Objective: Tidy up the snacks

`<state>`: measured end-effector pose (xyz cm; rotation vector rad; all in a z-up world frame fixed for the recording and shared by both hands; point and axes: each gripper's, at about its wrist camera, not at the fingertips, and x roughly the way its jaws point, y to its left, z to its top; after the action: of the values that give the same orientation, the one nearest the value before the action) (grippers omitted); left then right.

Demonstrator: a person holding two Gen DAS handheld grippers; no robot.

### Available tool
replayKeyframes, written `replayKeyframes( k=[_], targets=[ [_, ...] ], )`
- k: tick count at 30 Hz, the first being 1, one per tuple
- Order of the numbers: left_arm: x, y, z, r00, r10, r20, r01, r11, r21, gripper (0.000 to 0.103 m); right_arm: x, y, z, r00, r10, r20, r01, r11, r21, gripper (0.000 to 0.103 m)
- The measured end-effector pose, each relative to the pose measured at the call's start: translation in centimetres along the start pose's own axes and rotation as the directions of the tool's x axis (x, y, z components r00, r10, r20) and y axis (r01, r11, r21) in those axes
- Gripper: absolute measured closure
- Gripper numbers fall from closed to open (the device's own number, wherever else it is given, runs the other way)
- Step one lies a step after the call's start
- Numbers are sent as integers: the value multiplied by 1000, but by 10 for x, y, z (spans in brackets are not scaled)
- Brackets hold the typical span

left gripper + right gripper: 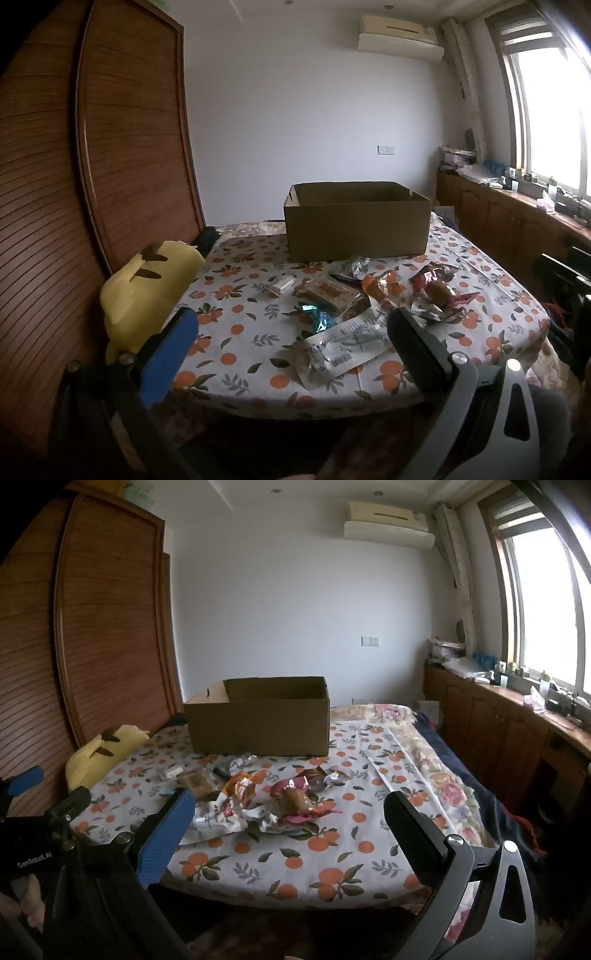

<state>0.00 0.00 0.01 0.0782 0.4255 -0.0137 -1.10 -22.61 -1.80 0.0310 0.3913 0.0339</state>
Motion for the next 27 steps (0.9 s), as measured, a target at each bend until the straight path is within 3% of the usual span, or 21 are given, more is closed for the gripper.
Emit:
replayKeyframes(
  k=[27],
  targets=[
    [-3,5,2,1000,4,10,-5,1000,2,0,0,-1,-1,1000,0,-3,0,1000,-2,0]
  ],
)
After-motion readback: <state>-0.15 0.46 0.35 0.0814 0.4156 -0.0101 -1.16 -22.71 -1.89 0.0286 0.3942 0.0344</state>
